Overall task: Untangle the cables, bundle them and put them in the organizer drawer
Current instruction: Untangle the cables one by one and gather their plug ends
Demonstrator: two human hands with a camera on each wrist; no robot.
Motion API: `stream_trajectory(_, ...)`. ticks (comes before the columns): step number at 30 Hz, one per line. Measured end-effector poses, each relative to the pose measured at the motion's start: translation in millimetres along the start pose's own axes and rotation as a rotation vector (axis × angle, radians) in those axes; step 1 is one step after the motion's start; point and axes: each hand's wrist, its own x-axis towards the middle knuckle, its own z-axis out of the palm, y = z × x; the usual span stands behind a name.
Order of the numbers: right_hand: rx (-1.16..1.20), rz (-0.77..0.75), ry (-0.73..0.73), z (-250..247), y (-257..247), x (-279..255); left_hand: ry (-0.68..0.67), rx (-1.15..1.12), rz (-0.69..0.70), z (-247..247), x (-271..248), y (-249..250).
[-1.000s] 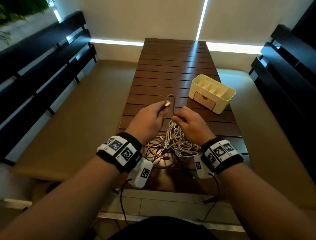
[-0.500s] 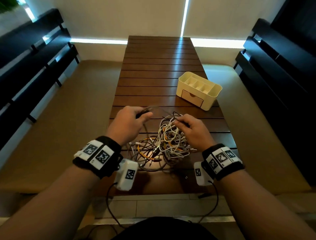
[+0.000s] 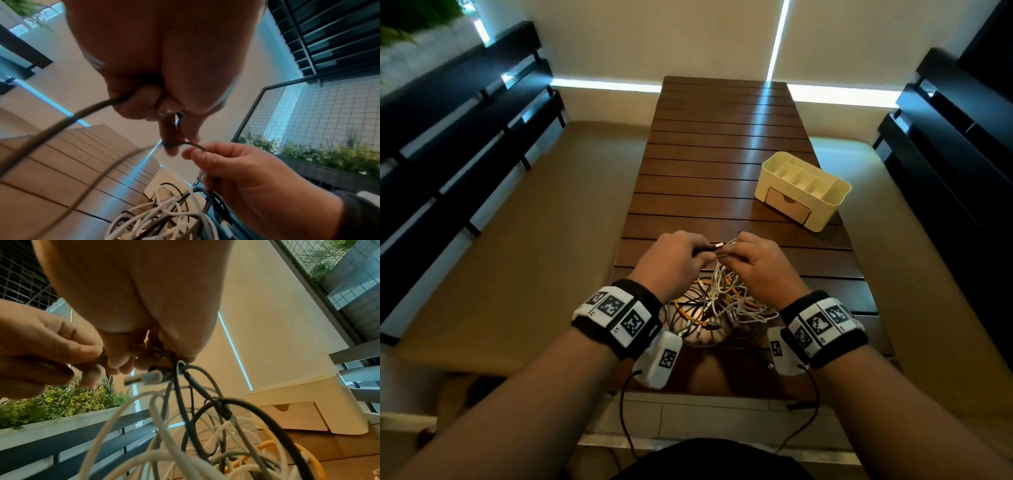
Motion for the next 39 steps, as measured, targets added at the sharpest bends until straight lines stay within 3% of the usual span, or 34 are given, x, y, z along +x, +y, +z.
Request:
stream_trajectory(5,0.072,0.121,-0.063,-4.2,1.4,-10.5,-0.039,0.046,0.023,-3.3,-0.7,5.0)
stream_trajectory(8,0.21,0.253,0.037,-9.6,2.2,-11.1,-0.041,-0.009,0.052,-7.2,-0.5,8.8)
stream_trajectory(10,0.15,0.377,0.075,-13.2,5.7,-9.0,-0.007,-0.037,0.073,-10.1,-1.2,10.6)
stream_trajectory(13,0.023,0.535,-0.138,-18.0,5.3,-8.6,0.058,-0.08,0.091,-12.2,-2.2,11.6)
stream_trajectory(16,0.059,0.53,-0.299,-19.3,2.2,-8.9,0.08,-0.11,0.1,-12.3,-3.9,11.8)
stream_trajectory(18,0.108,0.516,-0.242,-18.2,3.1,-7.4,0.086,-0.112,0.117,-10.6,-6.1,11.5)
stream_trajectory(23,0.167,0.639,0.196,-21.7,35.6,-3.9,0.25,-0.278,0.143,-21.8,-12.5,8.6)
stream_trajectory(26,0.061,0.714,0.267,-26.3,59.5,-6.1,0.347,-0.348,0.127,-39.7,-12.1,5.8)
stream_trajectory(30,-0.16,0.702,0.155,-28.7,57.7,-1.7,0.317,-0.304,0.095,-39.5,-8.9,1.7)
stream_trajectory(32,-0.233,0.638,0.25,-32.5,41.6,1.1,0.282,-0.295,0.068,-31.6,-8.9,0.6)
stream_trajectory(34,-0.136,0.484,0.309,-38.2,15.0,1.8,0.254,-0.284,0.045,-24.1,-9.5,0.8)
stream_trajectory(37,0.184,0.272,0.065,-43.5,-32.7,-1.1,0.207,-0.297,0.061,-15.8,-9.7,3.6)
stream_trajectory(39,0.161,0.145,-0.11,-40.2,-50.3,-2.8,0.186,-0.316,0.096,-13.2,-9.7,7.2)
